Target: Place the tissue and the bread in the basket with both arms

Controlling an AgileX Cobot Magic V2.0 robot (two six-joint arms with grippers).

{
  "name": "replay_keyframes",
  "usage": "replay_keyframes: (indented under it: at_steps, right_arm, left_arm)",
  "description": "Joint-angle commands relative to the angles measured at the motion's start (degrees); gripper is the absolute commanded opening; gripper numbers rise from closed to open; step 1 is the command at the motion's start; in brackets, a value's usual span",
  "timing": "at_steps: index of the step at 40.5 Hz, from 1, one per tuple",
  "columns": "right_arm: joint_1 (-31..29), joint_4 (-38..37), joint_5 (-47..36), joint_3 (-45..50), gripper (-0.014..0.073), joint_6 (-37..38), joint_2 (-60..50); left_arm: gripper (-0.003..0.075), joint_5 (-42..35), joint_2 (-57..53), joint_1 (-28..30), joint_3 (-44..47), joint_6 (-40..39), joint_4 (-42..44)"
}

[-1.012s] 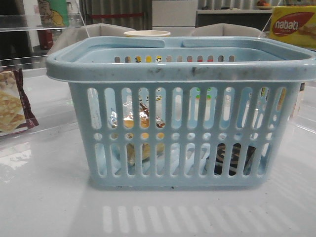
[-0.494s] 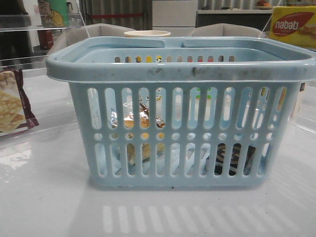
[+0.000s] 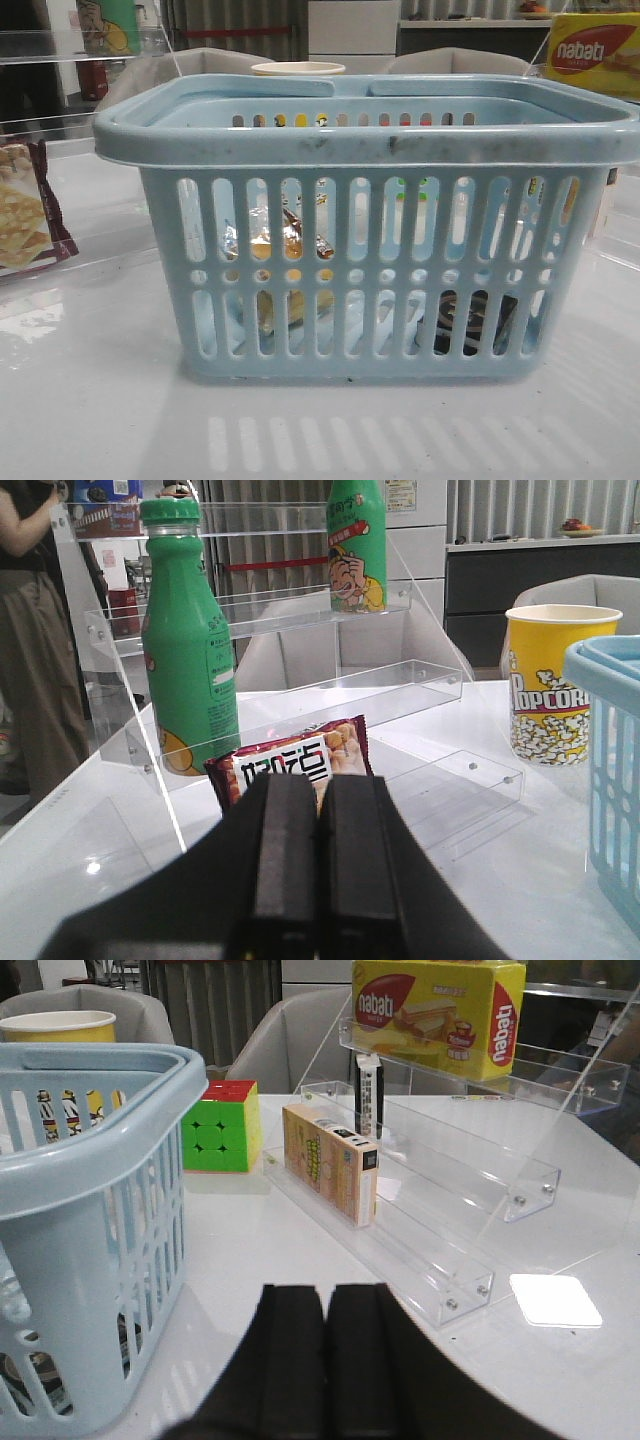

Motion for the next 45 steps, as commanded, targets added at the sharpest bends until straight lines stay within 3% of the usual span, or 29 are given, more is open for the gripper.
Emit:
replay_keyframes:
  at_steps: [1,45]
  right_arm:
    - [0.0,0.1,-5.0,0.1,0.0056,-0.5,-1.0]
    - [0.1,-2.2,-7.6,0.1,0.0056,-0.5,-1.0]
  left_arm:
    - [0.0091,-5.1,-1.0,-0.4,0.0,-0.6,-0.2]
    - [0.0091,-5.1,-1.0,-0.4,0.0,-0.6,-0.2]
